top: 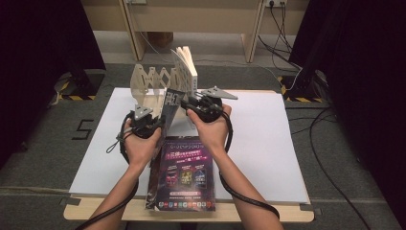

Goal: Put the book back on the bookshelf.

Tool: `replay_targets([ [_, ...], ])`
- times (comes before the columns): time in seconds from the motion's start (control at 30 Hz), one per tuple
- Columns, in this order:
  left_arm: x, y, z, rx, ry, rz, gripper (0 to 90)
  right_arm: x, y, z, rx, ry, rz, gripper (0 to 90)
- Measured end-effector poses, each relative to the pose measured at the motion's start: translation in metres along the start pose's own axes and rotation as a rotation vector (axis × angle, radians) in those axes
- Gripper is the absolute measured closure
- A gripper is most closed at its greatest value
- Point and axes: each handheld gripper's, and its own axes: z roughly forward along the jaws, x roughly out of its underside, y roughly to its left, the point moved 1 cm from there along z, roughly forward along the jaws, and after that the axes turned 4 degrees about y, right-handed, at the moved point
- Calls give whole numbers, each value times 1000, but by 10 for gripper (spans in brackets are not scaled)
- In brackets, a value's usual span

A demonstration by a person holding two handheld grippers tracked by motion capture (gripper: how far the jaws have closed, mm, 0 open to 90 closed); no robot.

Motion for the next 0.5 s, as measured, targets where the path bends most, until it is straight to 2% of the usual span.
replay_targets([
  [0.03,0,1,0,6,2,2,826,5,-8,-5,6,7,10,646],
  [0.07,-1,3,-1,12,2,-3,826,5,-8,-5,6,7,10,646],
  [0.17,-3,7,-3,22,-1,-7,826,19,-24,-16,23,19,27,645],
  [0.23,-4,9,-5,33,-6,-10,826,22,-29,-19,28,23,28,645],
  [0.33,-7,13,-7,41,-11,-12,826,34,-43,-29,50,26,53,644],
  [0.37,-8,14,-8,43,-14,-17,826,41,-53,-35,55,23,72,642],
  [0.4,-8,16,-8,44,-17,-22,826,41,-53,-35,55,23,72,642],
  [0.43,-9,18,-8,46,-21,-28,826,50,-61,-42,64,24,96,641],
  [0.5,-10,21,-9,49,-23,-36,826,55,-65,-46,67,28,104,640],
])
